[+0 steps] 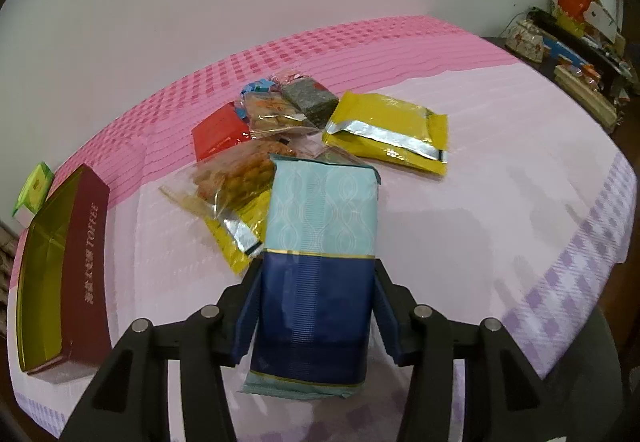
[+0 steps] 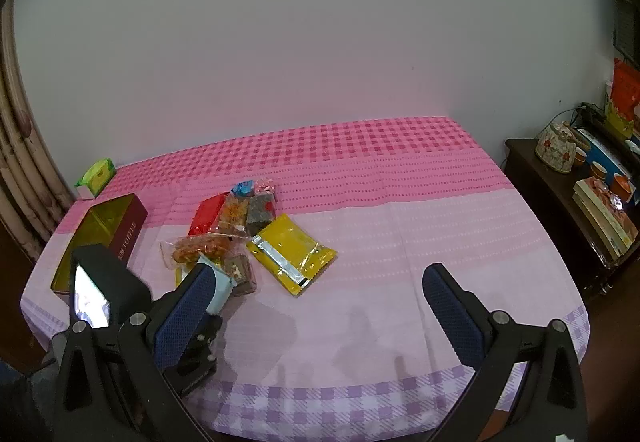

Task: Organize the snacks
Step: 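Carry the blue packet with the left gripper over the tin and release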

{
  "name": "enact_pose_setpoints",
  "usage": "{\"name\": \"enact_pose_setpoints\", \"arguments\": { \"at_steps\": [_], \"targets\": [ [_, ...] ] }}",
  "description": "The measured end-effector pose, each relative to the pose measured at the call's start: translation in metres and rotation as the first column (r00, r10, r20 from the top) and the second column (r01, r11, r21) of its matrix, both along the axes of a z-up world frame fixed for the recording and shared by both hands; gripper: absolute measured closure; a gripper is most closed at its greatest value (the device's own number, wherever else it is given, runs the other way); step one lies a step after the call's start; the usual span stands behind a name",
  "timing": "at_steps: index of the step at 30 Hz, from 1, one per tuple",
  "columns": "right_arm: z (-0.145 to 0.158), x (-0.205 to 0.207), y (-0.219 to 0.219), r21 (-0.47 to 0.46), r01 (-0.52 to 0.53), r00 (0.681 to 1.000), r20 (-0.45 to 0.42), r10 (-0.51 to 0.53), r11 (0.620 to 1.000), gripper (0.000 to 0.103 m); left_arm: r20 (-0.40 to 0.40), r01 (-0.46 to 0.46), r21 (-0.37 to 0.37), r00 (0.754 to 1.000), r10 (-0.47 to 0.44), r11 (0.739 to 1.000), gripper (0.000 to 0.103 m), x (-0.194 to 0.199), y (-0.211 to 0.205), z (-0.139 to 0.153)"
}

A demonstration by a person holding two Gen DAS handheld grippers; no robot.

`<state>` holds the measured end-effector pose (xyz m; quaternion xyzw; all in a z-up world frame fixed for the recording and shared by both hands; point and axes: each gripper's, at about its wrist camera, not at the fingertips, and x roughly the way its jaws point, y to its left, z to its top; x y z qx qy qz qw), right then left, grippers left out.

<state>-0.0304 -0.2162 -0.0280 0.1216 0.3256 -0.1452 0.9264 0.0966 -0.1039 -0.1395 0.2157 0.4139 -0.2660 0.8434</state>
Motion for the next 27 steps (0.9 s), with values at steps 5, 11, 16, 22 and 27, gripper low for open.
{"name": "enact_pose_setpoints", "arguments": {
  "at_steps": [5, 11, 16, 22, 27],
  "targets": [
    [0.001, -0.001, 0.003, -0.003, -0.007, 1.000, 0.002, 0.007, 1.000, 0.000, 0.012, 0.008, -0.053, 1.000, -0.008, 0.999, 0.052, -0.014, 0.017, 0.024],
    [0.006, -0.003, 0.007, -0.003, -0.019, 1.000, 0.012, 0.019, 1.000, 0.000, 0.046, -0.031, -0.110, 0.998, 0.036, 0.993, 0.052, -0.019, 0.049, 0.059],
    [0.009, -0.004, 0.010, -0.002, -0.024, 1.000, 0.017, 0.024, 1.000, 0.000, 0.080, -0.093, -0.137, 0.991, 0.104, 0.986, 0.052, -0.015, 0.079, 0.082],
    [0.008, -0.004, 0.012, -0.002, -0.029, 0.999, 0.015, 0.029, 1.000, 0.000, 0.121, -0.205, -0.170, 0.966, 0.227, 0.964, 0.052, 0.003, 0.130, 0.109],
    [0.008, -0.003, 0.016, -0.011, -0.035, 0.999, 0.013, 0.036, 0.999, 0.000, 0.141, -0.324, -0.178, 0.926, 0.350, 0.929, 0.052, 0.028, 0.174, 0.124]
  ]
}}
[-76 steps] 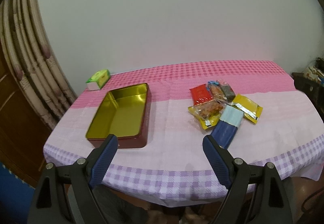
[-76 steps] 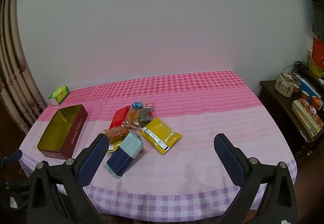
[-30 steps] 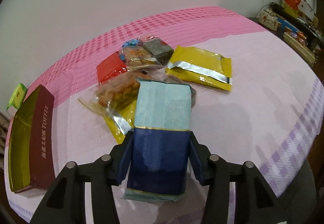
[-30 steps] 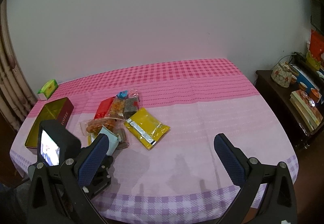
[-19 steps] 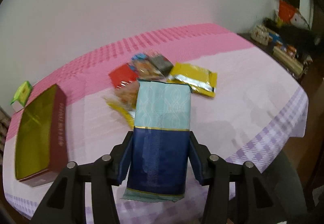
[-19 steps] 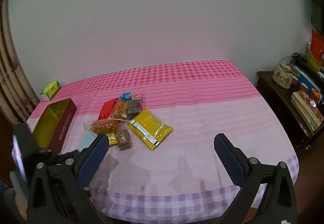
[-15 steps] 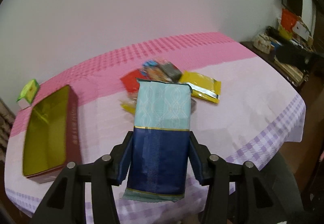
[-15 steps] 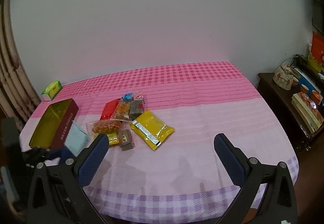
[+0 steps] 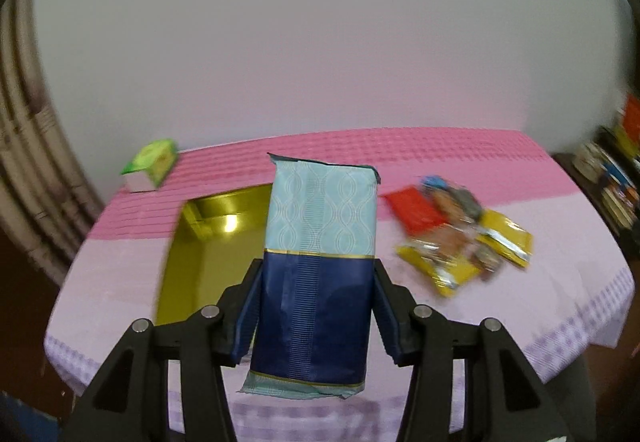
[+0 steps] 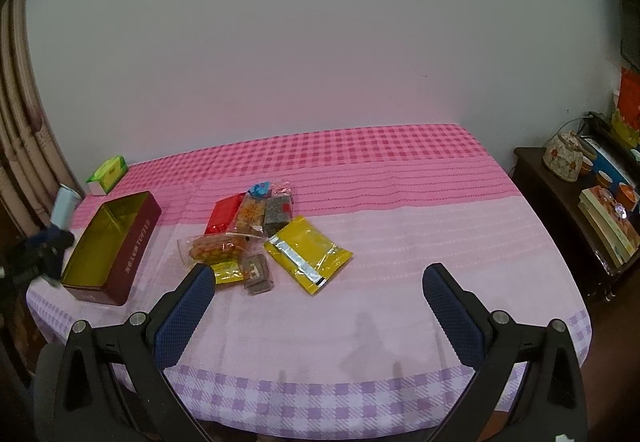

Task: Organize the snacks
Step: 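Carry the blue packet with the left gripper over the tin and release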

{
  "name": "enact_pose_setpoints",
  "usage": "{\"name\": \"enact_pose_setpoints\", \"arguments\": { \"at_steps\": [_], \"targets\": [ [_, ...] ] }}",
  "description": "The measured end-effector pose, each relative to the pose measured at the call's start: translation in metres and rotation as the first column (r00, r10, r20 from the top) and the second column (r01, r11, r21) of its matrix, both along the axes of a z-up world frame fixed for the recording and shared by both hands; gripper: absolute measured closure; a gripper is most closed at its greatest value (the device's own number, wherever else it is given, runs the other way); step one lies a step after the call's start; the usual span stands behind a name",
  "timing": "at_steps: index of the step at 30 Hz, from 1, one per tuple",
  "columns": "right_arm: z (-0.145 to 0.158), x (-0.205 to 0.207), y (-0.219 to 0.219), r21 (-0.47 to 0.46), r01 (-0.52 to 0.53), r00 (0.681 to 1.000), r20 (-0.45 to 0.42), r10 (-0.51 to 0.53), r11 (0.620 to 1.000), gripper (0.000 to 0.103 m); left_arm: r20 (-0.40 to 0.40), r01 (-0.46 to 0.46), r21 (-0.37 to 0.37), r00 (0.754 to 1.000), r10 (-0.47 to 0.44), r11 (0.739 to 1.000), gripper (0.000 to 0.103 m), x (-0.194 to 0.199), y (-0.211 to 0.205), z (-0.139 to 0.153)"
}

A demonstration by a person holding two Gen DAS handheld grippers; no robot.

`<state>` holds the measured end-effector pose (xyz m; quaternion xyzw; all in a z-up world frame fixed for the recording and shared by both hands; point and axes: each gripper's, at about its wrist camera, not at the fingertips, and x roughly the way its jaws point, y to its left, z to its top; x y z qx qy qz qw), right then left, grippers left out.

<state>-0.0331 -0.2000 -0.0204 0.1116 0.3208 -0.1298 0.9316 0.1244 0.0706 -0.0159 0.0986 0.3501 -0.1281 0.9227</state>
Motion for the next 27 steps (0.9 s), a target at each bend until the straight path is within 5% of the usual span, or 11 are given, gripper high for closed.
{"name": "enact_pose_setpoints", "arguments": {
  "at_steps": [12, 27],
  "targets": [
    [-0.005, 0.004, 0.002, -0.007, 0.001, 1.000, -0.008, -0.002, 1.000, 0.000, -0.016, -0.171, -0.035, 0.985, 0.171, 0.985, 0.052, 0.042, 0.066, 0.005],
    [-0.017, 0.008, 0.010, -0.015, -0.039, 0.996, 0.081, 0.040, 0.999, 0.000, -0.176, -0.293, -0.029, 0.943, 0.283, 0.956, 0.052, 0.140, 0.071, -0.055]
  ]
}}
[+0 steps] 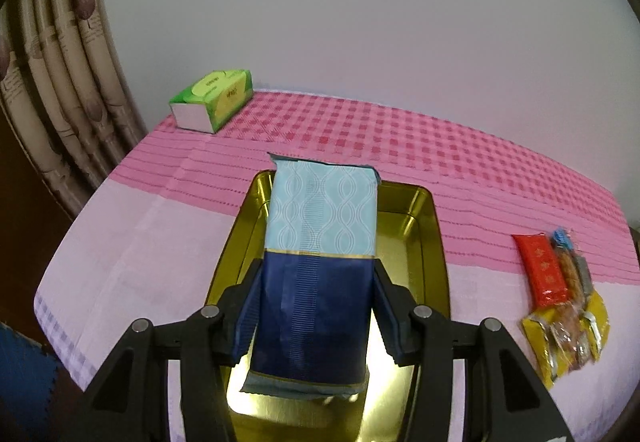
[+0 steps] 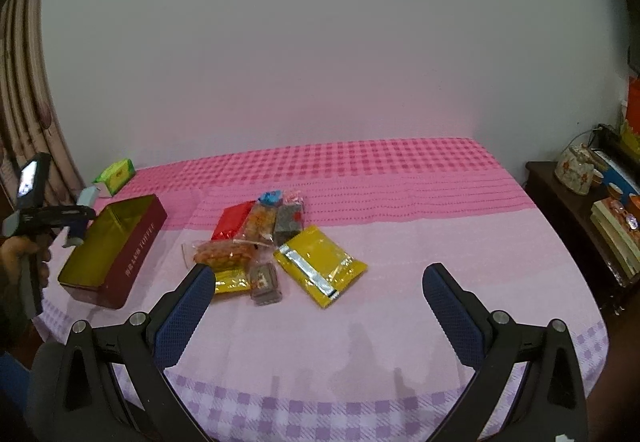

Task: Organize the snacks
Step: 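Carry the blue packet with the left gripper over the tin and release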

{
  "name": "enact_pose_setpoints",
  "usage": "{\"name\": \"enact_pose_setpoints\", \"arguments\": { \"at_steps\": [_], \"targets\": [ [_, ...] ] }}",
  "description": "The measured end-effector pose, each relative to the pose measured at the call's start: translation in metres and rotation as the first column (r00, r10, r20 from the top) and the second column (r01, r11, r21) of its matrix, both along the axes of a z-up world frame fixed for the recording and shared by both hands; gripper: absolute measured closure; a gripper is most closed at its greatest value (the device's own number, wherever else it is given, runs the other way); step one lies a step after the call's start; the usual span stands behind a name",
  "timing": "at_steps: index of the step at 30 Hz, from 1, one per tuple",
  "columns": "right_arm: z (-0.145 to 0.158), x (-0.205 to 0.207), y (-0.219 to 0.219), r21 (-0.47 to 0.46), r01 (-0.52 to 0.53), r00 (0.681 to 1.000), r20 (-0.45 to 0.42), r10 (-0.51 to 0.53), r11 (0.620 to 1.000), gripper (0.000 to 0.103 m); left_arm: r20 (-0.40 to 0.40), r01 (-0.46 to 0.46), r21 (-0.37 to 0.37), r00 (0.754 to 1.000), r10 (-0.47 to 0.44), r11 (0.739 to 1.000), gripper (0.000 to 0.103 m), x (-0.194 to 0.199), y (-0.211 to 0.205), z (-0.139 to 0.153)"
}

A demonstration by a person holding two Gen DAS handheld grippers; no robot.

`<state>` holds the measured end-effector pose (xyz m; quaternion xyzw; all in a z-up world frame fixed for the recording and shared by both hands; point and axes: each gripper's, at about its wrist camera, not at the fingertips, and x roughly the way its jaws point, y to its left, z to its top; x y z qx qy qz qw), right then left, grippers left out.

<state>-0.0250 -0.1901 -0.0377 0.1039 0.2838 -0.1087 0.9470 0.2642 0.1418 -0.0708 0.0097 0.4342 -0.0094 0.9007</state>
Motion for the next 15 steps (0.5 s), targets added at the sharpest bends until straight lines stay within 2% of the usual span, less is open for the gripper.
{"name": "enact_pose_setpoints", "arguments": {
  "at_steps": [4, 9, 13, 15],
  "targets": [
    [-0.009, 0.006, -0.001, 0.062, -0.034, 0.999, 0.005, 0.033, 0.997, 0.000, -0.048, -0.021, 0.013, 0.999, 0.022, 1.000, 0.052, 0.020, 0.004, -0.016],
    [-0.028, 0.015, 0.002, 0.060, -0.036, 0.997, -0.069, 0.040, 0.998, 0.000, -0.122, -0.029, 0.046, 0.992, 0.034, 0.999, 0.052, 0.037, 0.004, -0.039],
    [-0.040, 0.019, 0.002, 0.060, -0.030, 0.993, -0.116, 0.037, 0.998, 0.000, -0.151, -0.040, 0.035, 0.988, 0.045, 0.999, 0.052, 0.041, 0.006, -0.048],
    [-0.045, 0.020, 0.001, 0.055, -0.024, 0.990, -0.135, 0.031, 0.998, 0.000, -0.204, -0.034, 0.033, 0.978, 0.040, 0.999, 0.051, 0.045, 0.005, -0.056]
  ]
}}
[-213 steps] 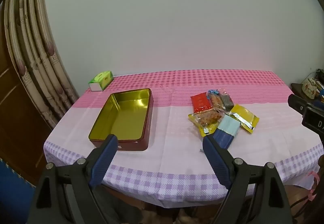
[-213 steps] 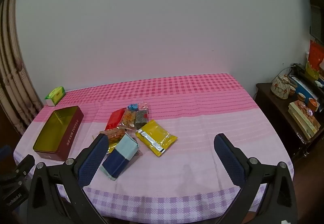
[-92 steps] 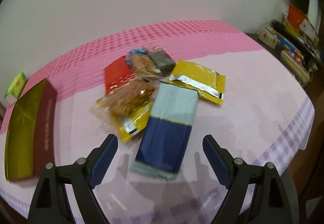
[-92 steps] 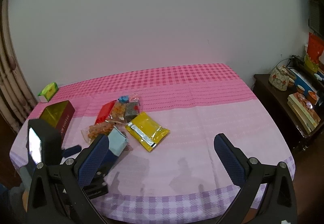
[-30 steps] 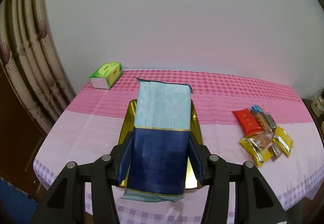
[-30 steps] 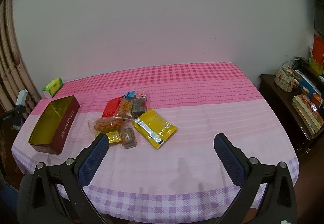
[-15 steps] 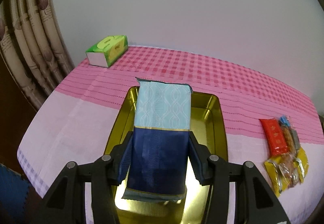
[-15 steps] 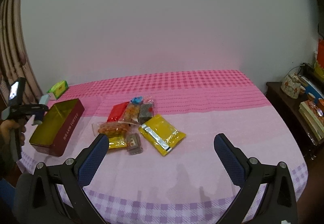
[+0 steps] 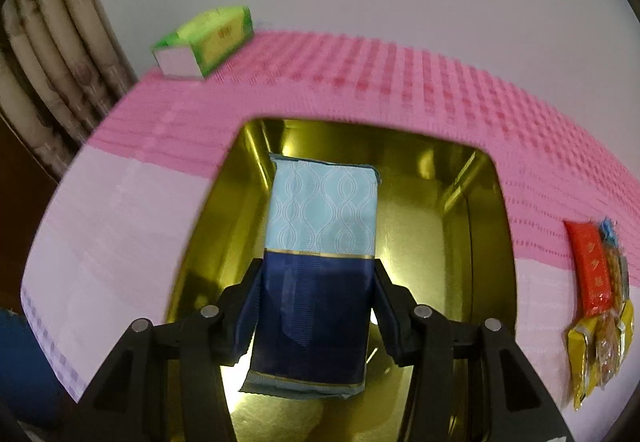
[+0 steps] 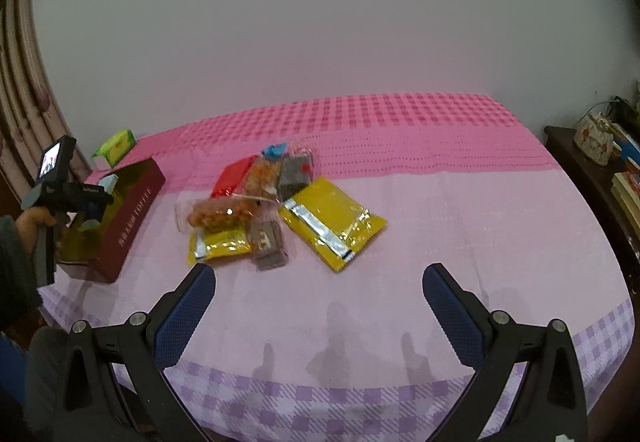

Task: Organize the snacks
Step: 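Carry the blue packet with the left gripper over the tin and release, then grasp the yellow foil packet with the right gripper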

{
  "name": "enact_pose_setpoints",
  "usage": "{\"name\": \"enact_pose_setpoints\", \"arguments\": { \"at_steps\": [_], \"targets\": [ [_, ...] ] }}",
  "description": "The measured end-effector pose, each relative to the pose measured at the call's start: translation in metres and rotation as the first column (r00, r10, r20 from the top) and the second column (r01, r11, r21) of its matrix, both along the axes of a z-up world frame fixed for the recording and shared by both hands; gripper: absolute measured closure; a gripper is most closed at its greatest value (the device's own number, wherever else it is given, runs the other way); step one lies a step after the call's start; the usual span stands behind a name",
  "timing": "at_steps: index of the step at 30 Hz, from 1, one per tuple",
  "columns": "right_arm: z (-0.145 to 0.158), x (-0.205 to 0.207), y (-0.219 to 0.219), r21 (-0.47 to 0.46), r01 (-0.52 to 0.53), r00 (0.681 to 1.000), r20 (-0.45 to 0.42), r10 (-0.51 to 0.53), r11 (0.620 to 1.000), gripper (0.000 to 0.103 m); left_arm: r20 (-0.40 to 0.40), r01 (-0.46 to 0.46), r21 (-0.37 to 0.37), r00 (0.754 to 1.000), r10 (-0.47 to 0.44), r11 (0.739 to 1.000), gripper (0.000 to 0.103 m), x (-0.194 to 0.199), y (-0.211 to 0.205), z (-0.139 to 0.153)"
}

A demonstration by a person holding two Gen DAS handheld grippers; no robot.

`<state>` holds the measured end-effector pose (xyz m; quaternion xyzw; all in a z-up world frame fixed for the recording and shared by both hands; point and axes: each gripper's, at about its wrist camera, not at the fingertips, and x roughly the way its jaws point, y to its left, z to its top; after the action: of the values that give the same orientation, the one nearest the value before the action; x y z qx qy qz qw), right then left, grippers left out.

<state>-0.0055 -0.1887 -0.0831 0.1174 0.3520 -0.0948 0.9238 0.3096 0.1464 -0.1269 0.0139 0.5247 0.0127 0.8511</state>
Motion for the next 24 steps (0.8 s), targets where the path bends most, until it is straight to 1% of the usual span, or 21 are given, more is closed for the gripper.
{"name": "enact_pose_setpoints", "arguments": {
  "at_steps": [2, 5, 9, 14, 15, 16, 17, 19, 20, 22, 24],
  "targets": [
    [-0.005, 0.002, 0.000, -0.005, -0.001, 1.000, -0.013, 0.001, 1.000, 0.000, -0.012, -0.004, 0.013, 1.000, 0.004, 1.000, 0.051, 0.001, -0.001, -0.004],
    [-0.013, 0.004, 0.001, -0.008, -0.004, 0.999, -0.041, 0.004, 1.000, 0.000, -0.021, -0.004, 0.009, 1.000, 0.005, 1.000, 0.051, 0.001, -0.001, -0.009],
    [-0.018, 0.004, 0.003, -0.009, -0.013, 0.998, -0.054, 0.013, 1.000, 0.000, -0.027, 0.002, 0.006, 1.000, -0.002, 1.000, 0.051, 0.000, -0.001, -0.013],
    [-0.024, 0.009, 0.003, 0.028, -0.023, 0.997, -0.074, 0.025, 0.999, 0.000, -0.040, -0.012, -0.014, 0.999, 0.011, 1.000, 0.049, -0.002, 0.004, -0.017],
    [-0.027, 0.011, 0.003, 0.041, -0.028, 0.995, -0.091, 0.032, 0.999, 0.000, -0.030, -0.014, -0.023, 0.999, 0.013, 1.000, 0.044, -0.004, 0.006, -0.017],
    [-0.030, 0.012, 0.003, 0.052, -0.035, 0.994, -0.101, 0.040, 0.998, 0.000, -0.024, -0.016, -0.039, 1.000, 0.015, 0.999, 0.043, -0.005, 0.007, -0.015],
    [-0.033, 0.013, 0.002, 0.059, -0.040, 0.993, -0.111, 0.046, 0.997, 0.000, -0.016, -0.019, -0.070, 1.000, 0.018, 0.997, 0.043, -0.007, 0.009, -0.013],
    [-0.038, 0.013, 0.003, 0.046, -0.042, 0.990, -0.129, 0.047, 0.998, 0.000, 0.001, -0.008, -0.098, 1.000, 0.008, 0.995, 0.035, -0.011, 0.010, -0.008],
    [-0.040, 0.014, 0.004, 0.027, -0.048, 0.988, -0.142, 0.052, 0.998, 0.000, 0.021, 0.006, -0.095, 1.000, -0.004, 0.995, 0.035, -0.016, 0.010, -0.002],
    [-0.044, 0.015, 0.005, -0.035, -0.049, 0.985, -0.165, 0.043, 0.998, 0.000, 0.088, 0.052, -0.092, 0.995, -0.044, 0.994, 0.035, -0.032, 0.010, 0.013],
    [-0.048, 0.021, 0.004, -0.093, -0.068, 0.981, -0.185, 0.050, 0.993, 0.000, 0.153, 0.102, -0.082, 0.984, -0.089, 0.991, 0.035, -0.054, 0.010, 0.030]
  ]
}}
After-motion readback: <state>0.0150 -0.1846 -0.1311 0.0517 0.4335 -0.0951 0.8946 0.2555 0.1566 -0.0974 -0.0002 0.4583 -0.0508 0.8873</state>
